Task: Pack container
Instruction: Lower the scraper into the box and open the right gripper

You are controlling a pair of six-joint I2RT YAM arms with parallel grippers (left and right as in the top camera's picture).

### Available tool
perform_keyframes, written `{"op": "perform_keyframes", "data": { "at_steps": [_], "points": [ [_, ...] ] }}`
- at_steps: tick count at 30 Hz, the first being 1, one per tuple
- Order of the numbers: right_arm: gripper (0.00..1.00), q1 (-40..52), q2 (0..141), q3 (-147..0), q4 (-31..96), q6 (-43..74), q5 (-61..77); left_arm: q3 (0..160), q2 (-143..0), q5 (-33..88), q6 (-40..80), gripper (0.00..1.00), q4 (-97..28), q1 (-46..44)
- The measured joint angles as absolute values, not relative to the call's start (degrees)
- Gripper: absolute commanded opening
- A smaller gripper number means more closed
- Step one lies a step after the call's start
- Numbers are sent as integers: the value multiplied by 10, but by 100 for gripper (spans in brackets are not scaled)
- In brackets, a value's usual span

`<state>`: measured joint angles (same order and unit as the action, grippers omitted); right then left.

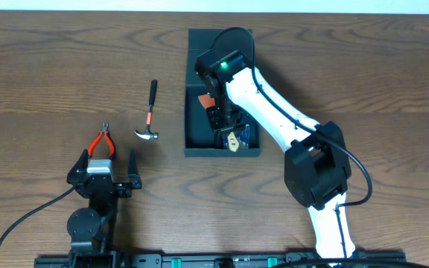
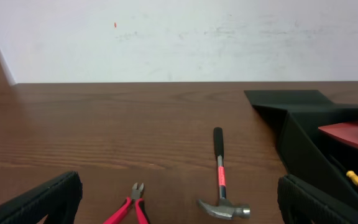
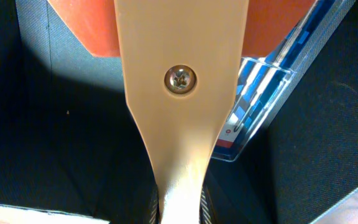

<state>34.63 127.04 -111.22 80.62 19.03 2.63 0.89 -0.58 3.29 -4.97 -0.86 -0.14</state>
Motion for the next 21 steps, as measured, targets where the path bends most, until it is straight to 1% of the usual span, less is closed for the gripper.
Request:
{"op": "perform_keyframes", "data": {
  "at_steps": [10,21],
  "points": [
    [1,340,1270,-1112,800,102,26,9,-6,33,-50,99,-9,-1],
    [1,340,1270,-1112,801,46,26,9,-6,33,-50,99,-9,-1]
  ]
}}
